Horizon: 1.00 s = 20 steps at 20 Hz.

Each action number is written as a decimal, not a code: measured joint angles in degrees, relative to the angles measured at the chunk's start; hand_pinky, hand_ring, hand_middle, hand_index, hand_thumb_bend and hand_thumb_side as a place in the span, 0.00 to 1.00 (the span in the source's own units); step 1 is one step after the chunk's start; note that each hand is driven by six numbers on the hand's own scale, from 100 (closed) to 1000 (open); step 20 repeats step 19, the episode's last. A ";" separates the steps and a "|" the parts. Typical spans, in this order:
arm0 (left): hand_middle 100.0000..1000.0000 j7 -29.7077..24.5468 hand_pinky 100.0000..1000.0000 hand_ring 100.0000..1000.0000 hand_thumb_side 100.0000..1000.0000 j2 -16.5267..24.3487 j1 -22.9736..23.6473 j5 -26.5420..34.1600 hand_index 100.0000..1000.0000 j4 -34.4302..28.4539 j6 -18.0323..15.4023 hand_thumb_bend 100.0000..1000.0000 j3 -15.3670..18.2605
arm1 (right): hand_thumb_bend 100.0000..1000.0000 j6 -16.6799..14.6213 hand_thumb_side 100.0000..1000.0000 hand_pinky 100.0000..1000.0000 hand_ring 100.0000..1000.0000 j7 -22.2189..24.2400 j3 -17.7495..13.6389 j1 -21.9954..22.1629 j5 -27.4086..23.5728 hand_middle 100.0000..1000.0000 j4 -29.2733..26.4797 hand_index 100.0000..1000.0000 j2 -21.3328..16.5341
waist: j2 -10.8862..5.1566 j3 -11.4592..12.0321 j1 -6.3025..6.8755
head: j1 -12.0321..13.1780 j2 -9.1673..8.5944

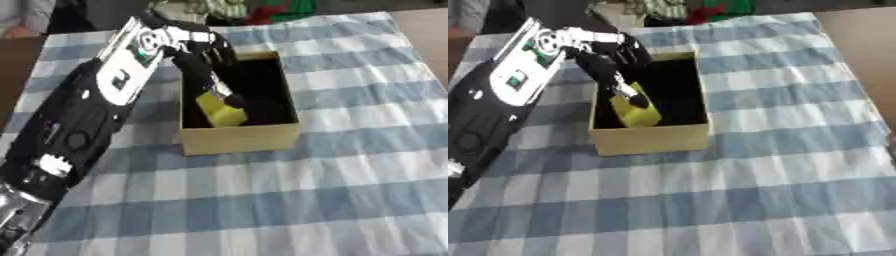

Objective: Pick up objects on the table and place them in the box.

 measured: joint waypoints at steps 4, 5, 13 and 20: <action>0.74 1.95 0.88 0.84 0.33 0.02 0.43 1.19 0.83 -0.72 -0.10 0.62 0.97 | 0.00 0.04 0.61 0.82 0.75 0.04 0.00 0.04 0.00 0.71 0.00 0.79 0.02 | 0.00 0.01 0.01 | -0.15 0.01; 0.74 2.64 0.87 0.83 0.32 0.04 0.46 1.79 0.83 -1.36 0.12 0.59 1.35 | 0.00 0.05 0.61 0.82 0.75 0.04 0.00 0.05 0.00 0.71 0.00 0.79 0.02 | 0.00 0.05 0.01 | -0.20 0.01; 0.69 10.04 0.83 0.77 0.23 3.07 2.35 8.08 0.80 -13.13 4.30 0.37 5.76 | 0.00 0.14 0.61 0.82 0.75 -0.09 -0.13 0.52 0.01 0.71 0.00 0.79 0.02 | 0.00 1.00 0.01 | -0.41 0.44; 0.68 17.11 0.82 0.76 0.19 9.39 8.54 10.72 0.80 -25.78 7.74 0.30 9.26 | 0.00 -0.03 0.61 0.82 0.75 -0.51 -0.62 0.83 0.11 0.71 0.00 0.79 -0.05 | -0.02 1.91 -0.16 | -0.90 0.47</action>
